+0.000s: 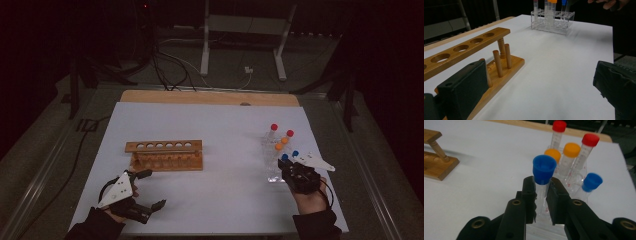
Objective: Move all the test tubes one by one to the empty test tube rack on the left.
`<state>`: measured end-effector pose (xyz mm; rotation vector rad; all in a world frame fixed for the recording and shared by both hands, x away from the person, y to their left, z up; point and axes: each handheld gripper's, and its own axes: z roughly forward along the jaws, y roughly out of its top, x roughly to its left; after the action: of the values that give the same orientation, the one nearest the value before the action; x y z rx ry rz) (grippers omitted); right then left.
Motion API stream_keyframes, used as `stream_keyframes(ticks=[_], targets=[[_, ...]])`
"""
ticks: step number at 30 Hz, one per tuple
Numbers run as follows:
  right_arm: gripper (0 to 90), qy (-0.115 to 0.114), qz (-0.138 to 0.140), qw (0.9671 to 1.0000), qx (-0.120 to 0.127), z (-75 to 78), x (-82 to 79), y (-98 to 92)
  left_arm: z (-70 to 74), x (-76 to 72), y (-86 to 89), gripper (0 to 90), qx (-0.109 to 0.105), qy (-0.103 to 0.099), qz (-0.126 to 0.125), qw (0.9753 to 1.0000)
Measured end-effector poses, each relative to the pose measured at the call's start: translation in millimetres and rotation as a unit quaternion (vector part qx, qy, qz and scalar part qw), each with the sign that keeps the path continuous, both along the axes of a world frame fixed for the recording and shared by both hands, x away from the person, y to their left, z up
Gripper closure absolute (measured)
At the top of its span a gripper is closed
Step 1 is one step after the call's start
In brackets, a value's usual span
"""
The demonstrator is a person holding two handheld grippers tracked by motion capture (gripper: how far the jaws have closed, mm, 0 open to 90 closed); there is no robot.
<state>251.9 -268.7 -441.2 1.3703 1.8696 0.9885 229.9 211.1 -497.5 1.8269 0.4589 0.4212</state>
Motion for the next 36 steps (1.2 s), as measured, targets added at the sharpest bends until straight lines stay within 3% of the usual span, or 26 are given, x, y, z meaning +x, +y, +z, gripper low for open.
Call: stream_keyframes(ticks=[11,16,20,25,31,36], targets=[[76.7,-0.044,0.014,0.9988,-0.018,24.5,-14.0,7.6,0.1,0.3,-0.1,0.5,-0.003,0.004,-0.001,1.0000],[76.7,-0.056,0.047,0.9972,-0.015,32.6,-20.7,21.1,0.6,0.1,-0.9,0.5,0.001,0.005,-0.001,1.0000],[76.7,-0.051,0.066,0.9964,-0.010,31.0,-20.7,28.6,1.4,0.7,-2.2,0.5,0.002,0.009,-0.002,1.0000],[76.7,-0.028,0.100,0.9945,-0.016,17.7,-14.7,44.7,4.0,0.1,-5.3,0.5,0.002,0.003,-0.004,1.0000],[76.7,-0.014,0.131,0.9912,-0.018,9.8,-13.5,59.3,13.8,1.3,-11.2,0.5,0.003,0.036,-0.007,0.9993],[76.7,-0.008,0.155,0.9876,-0.021,5.8,-14.7,72.1,27.1,1.6,-23.8,0.5,-0.006,0.045,-0.020,0.9988]])
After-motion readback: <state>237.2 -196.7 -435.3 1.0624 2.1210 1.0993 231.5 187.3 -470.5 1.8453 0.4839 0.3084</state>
